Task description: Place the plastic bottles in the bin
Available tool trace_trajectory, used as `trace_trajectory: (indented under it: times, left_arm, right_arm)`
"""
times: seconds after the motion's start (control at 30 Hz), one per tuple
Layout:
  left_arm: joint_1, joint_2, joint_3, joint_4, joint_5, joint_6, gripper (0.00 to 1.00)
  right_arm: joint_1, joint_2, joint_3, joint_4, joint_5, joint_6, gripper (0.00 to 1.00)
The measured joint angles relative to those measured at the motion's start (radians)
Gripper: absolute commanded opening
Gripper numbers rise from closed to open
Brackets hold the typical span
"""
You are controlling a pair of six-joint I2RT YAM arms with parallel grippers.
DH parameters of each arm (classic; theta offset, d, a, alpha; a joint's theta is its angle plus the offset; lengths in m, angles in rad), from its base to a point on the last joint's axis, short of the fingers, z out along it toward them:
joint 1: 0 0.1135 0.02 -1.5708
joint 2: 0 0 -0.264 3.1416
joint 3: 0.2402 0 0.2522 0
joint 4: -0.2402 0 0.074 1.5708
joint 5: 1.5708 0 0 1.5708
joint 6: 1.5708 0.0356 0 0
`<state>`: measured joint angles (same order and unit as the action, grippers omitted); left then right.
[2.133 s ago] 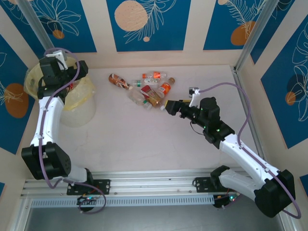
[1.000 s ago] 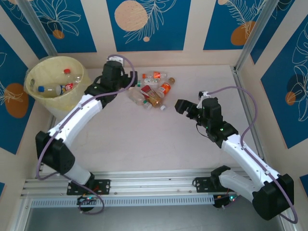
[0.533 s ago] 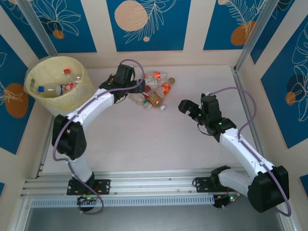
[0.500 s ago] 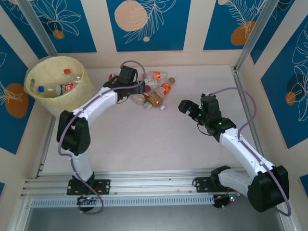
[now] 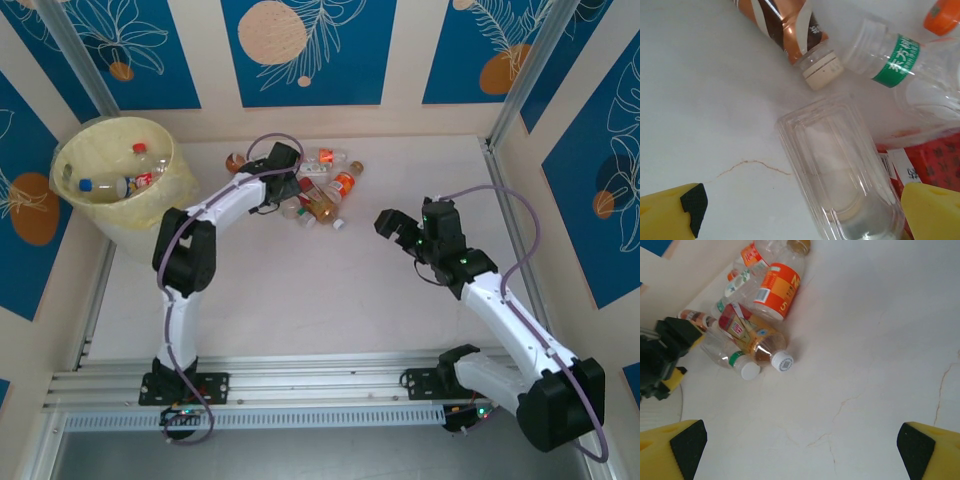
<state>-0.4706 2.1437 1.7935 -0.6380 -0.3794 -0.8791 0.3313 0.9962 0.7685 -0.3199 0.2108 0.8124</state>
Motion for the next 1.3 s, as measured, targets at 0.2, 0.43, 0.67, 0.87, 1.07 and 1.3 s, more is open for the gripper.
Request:
trace_trajectory:
  times: [0.2, 0.43, 0.67, 0.87, 1.07, 1.3]
  left_arm:
    - [0.019, 0.098, 0.113, -0.043, 0.000, -0.073, 1.00]
    - [0.024, 0.203, 0.245, -0.087, 0.003, -0.123, 0.97]
    - [0.026, 0.200, 0.195, -0.021, 0.003, -0.159, 0.87]
    - [0.035, 0.076, -0.025, 0.086, 0.013, -0.126, 0.84]
    - [0.057, 0.011, -0.192, 0.169, 0.046, -0.051, 0.82]
    - [0.077, 0.002, -0.217, 0.194, 0.125, -0.028, 0.73]
  right_arm:
    - [-0.006, -0.064, 0.000, -0.029, 0.005, 0.000, 1.00]
    - [-0.011, -0.105, -0.023, -0.040, 0.022, 0.015, 0.99]
    - [-0.014, -0.105, -0.026, -0.054, 0.024, 0.019, 0.99]
    - [-0.018, -0.110, -0.032, -0.059, 0.026, 0.023, 0.99]
    - [-0.019, -0.110, -0.032, -0.058, 0.026, 0.026, 0.99]
    - [-0.019, -0.110, -0.043, -0.055, 0.026, 0.030, 0.99]
